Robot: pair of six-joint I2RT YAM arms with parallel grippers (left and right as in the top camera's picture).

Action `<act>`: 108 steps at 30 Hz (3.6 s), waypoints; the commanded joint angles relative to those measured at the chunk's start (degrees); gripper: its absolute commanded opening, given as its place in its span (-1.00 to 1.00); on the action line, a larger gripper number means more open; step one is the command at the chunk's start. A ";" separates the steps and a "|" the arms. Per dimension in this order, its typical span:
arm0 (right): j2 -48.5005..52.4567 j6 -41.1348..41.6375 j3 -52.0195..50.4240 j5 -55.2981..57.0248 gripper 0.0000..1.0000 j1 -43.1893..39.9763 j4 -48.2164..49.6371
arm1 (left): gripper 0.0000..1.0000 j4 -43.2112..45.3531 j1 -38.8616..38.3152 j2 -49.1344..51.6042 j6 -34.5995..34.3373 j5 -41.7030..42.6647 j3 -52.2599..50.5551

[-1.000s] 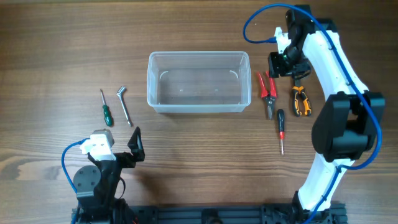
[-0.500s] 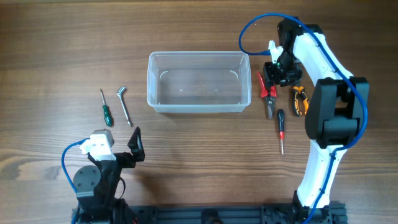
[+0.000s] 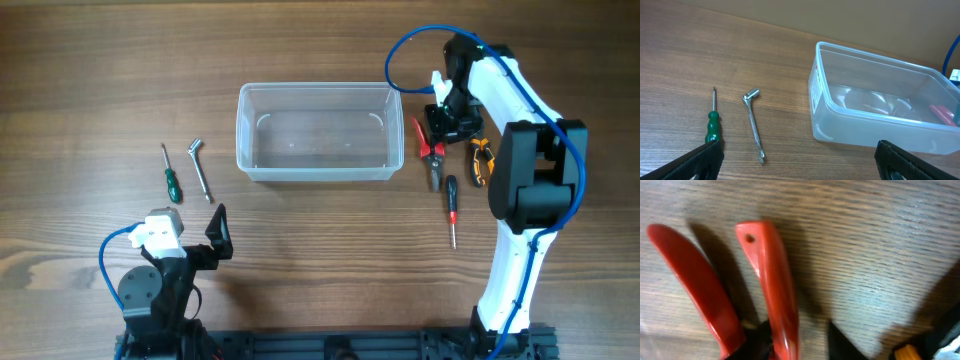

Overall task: Pack container
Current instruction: 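Move the right gripper over the red-handled snips and grasp them, then lift the red snips and lower them into the clear container, release, then move the right gripper to the red-handled screwdriver and grasp it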

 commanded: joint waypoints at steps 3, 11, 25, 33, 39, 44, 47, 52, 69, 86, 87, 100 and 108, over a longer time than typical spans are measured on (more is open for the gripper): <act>2.58 -0.17 -2.60 -0.48 -0.91 0.04 0.31 | 1.00 0.11 -0.33 -0.42 0.90 0.07 -0.35; 1.92 0.37 4.33 -2.05 -0.91 0.04 -5.44 | 0.99 0.11 -0.33 -0.42 0.90 0.07 -0.35; -17.51 -12.11 29.92 -9.68 -0.91 7.50 -14.56 | 1.00 0.11 -0.33 -0.42 0.90 0.07 -0.35; -18.78 -24.98 28.61 -6.93 -0.91 26.53 -11.85 | 1.00 0.11 -0.33 -0.42 0.90 0.07 -0.35; -14.64 -38.84 27.21 -3.04 -0.91 31.91 -10.05 | 0.99 0.11 -0.33 -0.42 0.90 0.07 -0.35; -6.99 -38.34 27.19 -3.06 -0.91 31.78 -10.10 | 1.00 0.11 -0.33 -0.42 0.90 0.07 -0.35; -2.45 -37.35 27.19 -3.08 -0.91 31.78 -9.99 | 1.00 0.11 -0.33 -0.42 0.90 0.07 -0.35; 3.87 -35.28 27.17 -3.89 -0.91 31.78 -9.90 | 0.99 0.11 -0.33 -0.42 0.90 0.07 -0.35; 10.32 -29.57 26.53 -5.49 -0.45 31.78 -9.90 | 1.00 0.11 -0.33 -0.42 0.90 0.07 -0.35; -11.10 0.52 29.97 0.50 -0.33 24.24 -26.03 | 0.99 0.11 -0.33 -0.42 0.90 0.07 -0.35; -11.85 0.70 29.97 -0.68 -0.34 22.27 -27.52 | 1.00 0.11 -0.33 -0.42 0.90 0.07 -0.35; -13.62 -3.26 23.12 -6.56 -0.27 -1.33 -26.84 | 1.00 0.11 -0.33 -0.42 0.90 0.07 -0.35; -13.64 -3.26 7.21 -6.51 -0.25 -1.88 -15.21 | 0.99 0.11 -0.33 -0.42 0.90 0.07 -0.35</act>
